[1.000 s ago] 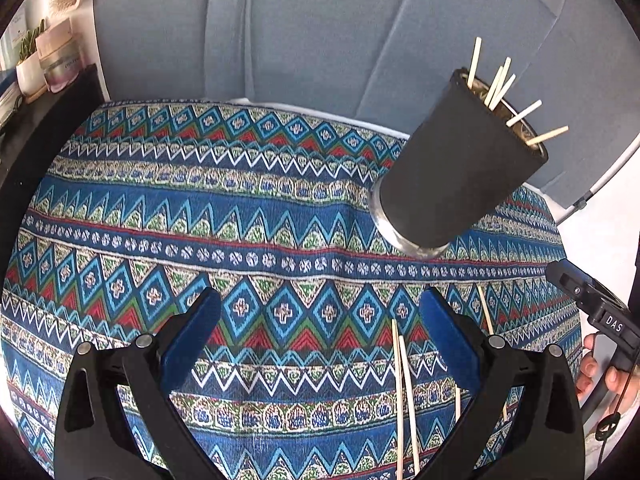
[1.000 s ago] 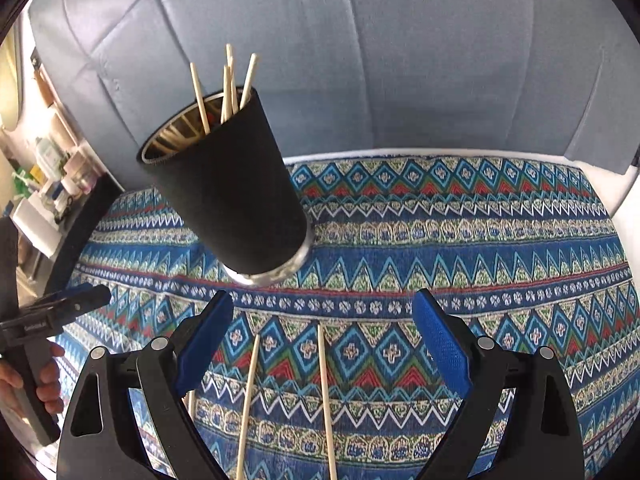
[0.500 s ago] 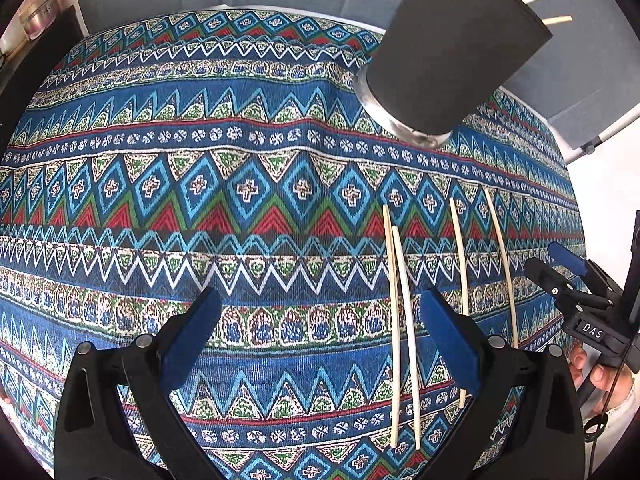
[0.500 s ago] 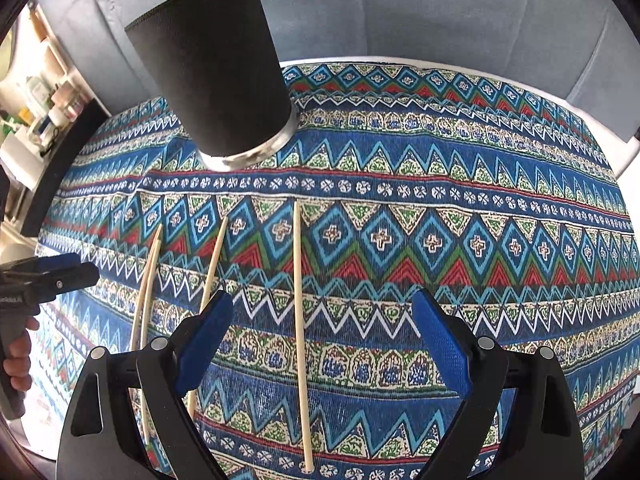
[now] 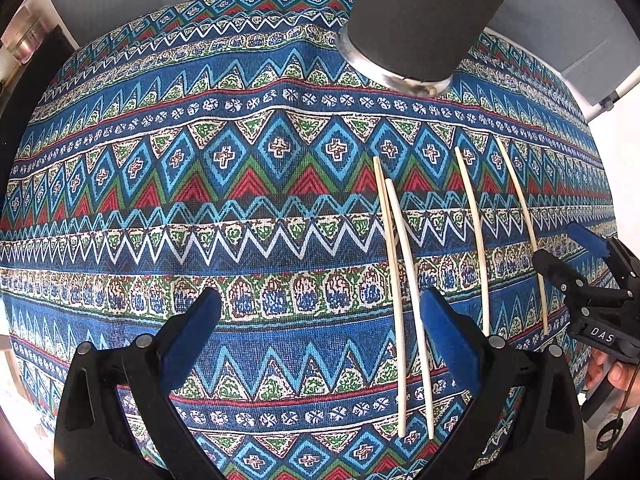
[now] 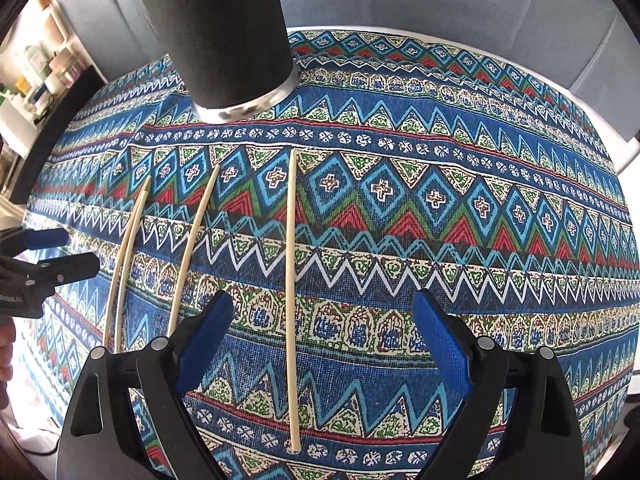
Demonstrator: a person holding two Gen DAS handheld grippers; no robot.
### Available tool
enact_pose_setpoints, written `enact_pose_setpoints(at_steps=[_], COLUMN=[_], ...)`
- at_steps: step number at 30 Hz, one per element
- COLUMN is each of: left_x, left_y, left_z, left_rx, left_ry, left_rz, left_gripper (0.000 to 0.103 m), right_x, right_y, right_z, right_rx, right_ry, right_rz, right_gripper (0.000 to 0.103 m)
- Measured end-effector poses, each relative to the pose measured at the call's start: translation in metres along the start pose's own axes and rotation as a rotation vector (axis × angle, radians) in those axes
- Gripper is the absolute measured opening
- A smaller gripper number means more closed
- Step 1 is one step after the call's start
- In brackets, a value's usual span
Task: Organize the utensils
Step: 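Move both open tools back down toward the remaining sticks, then close the left tool on a wooden stick while the right tool grasps another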
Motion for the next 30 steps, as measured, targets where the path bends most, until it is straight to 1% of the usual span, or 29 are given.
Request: enact_pose_setpoints(at_steps=[4,6,8,12,19,20,24,29,30], left_x=[0.003,0.003,0.008,0.005,0.004,0.008,0.016,0.015,0.014], left_y=[0.009,0.013,0.024,0.036,0.045,0.045,0.047,0.048,0.050], left_z=[-0.007,-0.012,-0.018,-0.021,-0.025,-0.020,-0.024,-0.030,-0.030], left_rx=[0.029,0.031,0.036,0.038,0.045,0.047,0.057,0.068,0.085], left_ry=[0.024,0.027,0.022,-0.005,-0.005,-0.005,0.009,0.013,0.024], left_rz=[0.023,0.033,0.050,0.081,0.099,0.104,0.109,0.104,0.109], left_gripper=[0.097,0.097,0.097,0.097,0.098,0.097,0.098,0.098,0.099], right_x=[-0.002,-0.003,-0.004,-0.009,-0.016,-0.015,-0.016,-0.015,-0.015], right_y=[0.003,0.003,0.004,0.009,0.016,0.016,0.017,0.018,0.019], right_z=[0.003,0.004,0.004,0.007,0.009,0.010,0.011,0.013,0.012], right_rx=[-0.001,-0.001,-0.005,-0.026,-0.061,-0.062,-0.060,-0.063,-0.062], right_ry=[-0.003,-0.007,-0.011,-0.027,-0.027,-0.028,-0.028,-0.027,-0.026], right_rz=[0.003,0.005,0.010,0.014,0.027,0.026,0.027,0.038,0.041], right_gripper=[0.087,0.087,0.087,0.087,0.087,0.087,0.087,0.087,0.087])
Point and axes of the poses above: each gripper's, at about its wrist camera, not at the fingertips, and y roughly the way its jaws point, z to its left, x to its top, the point moved 6 cm from there along y, roughly the way its jaws point, and after that the axes turned 9 degrees about y, right-handed, at the moved point
